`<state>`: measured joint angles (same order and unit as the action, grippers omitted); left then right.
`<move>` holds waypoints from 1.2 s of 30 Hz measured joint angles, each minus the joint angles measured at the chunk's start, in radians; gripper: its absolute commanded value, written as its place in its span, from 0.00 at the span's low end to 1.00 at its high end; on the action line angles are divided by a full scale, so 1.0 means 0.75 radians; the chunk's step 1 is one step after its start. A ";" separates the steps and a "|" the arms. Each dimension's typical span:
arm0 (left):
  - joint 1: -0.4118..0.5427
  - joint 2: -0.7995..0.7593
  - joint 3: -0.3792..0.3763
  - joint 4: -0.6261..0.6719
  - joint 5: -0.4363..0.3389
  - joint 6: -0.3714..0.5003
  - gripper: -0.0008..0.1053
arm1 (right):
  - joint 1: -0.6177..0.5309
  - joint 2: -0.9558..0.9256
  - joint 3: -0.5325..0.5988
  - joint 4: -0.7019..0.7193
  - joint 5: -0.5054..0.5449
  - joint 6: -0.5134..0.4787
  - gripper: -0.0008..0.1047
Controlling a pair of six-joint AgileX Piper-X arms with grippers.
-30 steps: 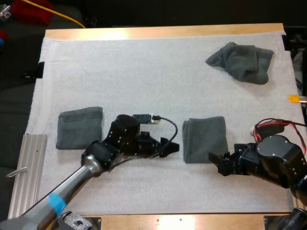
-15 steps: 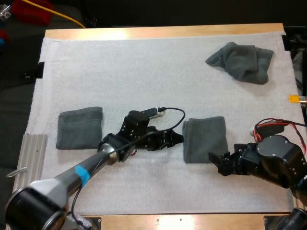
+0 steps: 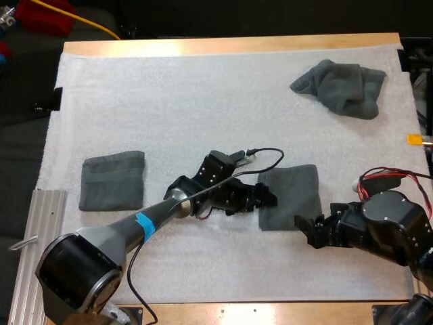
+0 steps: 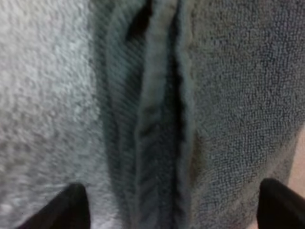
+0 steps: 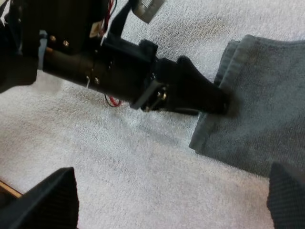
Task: Pick towel from pile, fold and stack
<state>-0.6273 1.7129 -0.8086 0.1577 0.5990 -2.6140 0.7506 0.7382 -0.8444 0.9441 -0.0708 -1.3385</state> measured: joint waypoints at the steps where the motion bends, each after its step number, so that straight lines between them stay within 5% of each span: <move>1: -0.011 0.000 -0.003 0.000 0.000 -0.013 0.67 | 0.000 0.000 0.000 0.000 0.000 0.000 0.75; 13: -0.078 0.190 -0.308 0.239 0.098 -0.071 0.63 | 0.000 0.000 0.000 0.000 0.000 0.000 0.75; 14: -0.078 0.190 -0.308 0.239 0.098 -0.071 0.59 | 0.000 0.000 0.000 0.000 0.000 0.000 0.75; 15: -0.078 0.190 -0.308 0.238 0.098 -0.071 0.40 | 0.000 0.000 0.000 0.000 0.000 0.000 0.75; 19: -0.078 0.190 -0.308 0.238 0.101 -0.046 0.01 | 0.000 0.000 0.000 0.000 0.000 0.000 0.75; 29: -0.046 0.039 -0.310 0.322 0.143 0.283 0.01 | 0.000 0.000 0.000 0.000 0.000 0.000 0.75; 36: 0.139 -0.194 -0.310 0.676 0.084 0.605 0.01 | 0.000 0.000 0.000 0.000 0.000 0.000 0.75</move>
<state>-0.5227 1.5677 -1.0408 0.6650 0.6619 -2.1599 0.7506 0.7382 -0.8444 0.9441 -0.0708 -1.3385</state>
